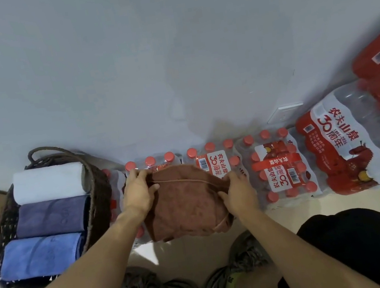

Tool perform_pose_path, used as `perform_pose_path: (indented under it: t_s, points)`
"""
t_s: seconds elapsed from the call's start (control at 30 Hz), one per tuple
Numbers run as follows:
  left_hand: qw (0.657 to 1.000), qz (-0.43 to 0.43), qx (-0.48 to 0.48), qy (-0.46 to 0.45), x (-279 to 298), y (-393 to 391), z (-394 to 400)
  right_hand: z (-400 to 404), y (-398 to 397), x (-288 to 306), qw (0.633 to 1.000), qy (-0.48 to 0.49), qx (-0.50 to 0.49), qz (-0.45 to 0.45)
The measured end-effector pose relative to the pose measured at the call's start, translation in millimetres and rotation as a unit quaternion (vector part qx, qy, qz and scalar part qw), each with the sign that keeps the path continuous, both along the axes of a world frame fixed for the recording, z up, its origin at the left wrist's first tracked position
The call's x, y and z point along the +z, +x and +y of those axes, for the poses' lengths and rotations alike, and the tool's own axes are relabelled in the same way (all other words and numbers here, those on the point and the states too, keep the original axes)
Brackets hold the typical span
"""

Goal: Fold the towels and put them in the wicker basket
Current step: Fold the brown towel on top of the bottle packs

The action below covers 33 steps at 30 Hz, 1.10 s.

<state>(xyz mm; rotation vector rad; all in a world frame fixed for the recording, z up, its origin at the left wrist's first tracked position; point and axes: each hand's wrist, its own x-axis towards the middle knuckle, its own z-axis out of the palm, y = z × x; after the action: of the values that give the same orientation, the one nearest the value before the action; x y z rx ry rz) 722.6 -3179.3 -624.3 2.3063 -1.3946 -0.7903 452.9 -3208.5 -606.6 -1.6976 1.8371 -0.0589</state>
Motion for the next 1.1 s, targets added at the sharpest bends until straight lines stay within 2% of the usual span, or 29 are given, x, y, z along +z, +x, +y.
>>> perform_pose_path:
  t_s: [0.1, 0.23, 0.33, 0.4, 0.47, 0.6, 0.67, 0.77, 0.87, 1.1]
  points:
    - [1.000, -0.009, 0.023, 0.006, 2.3, -7.8, 1.2, -3.2, -1.8, -1.1, 1.000, -0.003, 0.010, 0.000]
    - [0.999, -0.043, 0.000, 0.027, 10.4, -9.3, 3.5, -2.1, -3.3, -2.9, 0.999, -0.013, 0.032, 0.008]
    - [0.995, -0.089, -0.029, 0.020, 23.7, -5.0, 8.9, -6.7, -8.3, 1.1, 0.999, 0.017, 0.024, -0.041]
    - [0.996, -0.086, -0.026, -0.009, 36.9, -2.2, 15.5, -13.6, -15.0, 10.2, 0.994, 0.056, 0.027, -0.091]
    - [0.997, -0.055, -0.024, -0.046, 49.7, 2.2, 23.8, -20.3, -22.4, 22.5, 0.986, 0.091, 0.037, -0.137]
    - [0.993, 0.096, 0.002, -0.071, 67.5, 18.4, 39.6, -25.3, -39.2, 47.3, 0.960, 0.137, 0.001, -0.245]
    - [0.987, 0.138, -0.001, -0.085, 70.6, 25.1, 48.4, -26.7, -45.7, 58.5, 0.951, 0.132, 0.013, -0.278]
    - [0.978, 0.181, 0.014, -0.098, 69.6, 27.6, 57.6, -28.3, -48.0, 71.7, 0.967, 0.081, 0.075, -0.229]
    - [0.979, 0.172, 0.028, -0.106, 62.9, 23.6, 58.1, -31.0, -44.1, 77.9, 0.979, 0.037, 0.104, -0.172]
    - [0.985, 0.124, 0.046, -0.112, 46.6, 21.0, 47.1, -48.3, -37.9, 73.4, 0.988, -0.029, 0.050, -0.144]
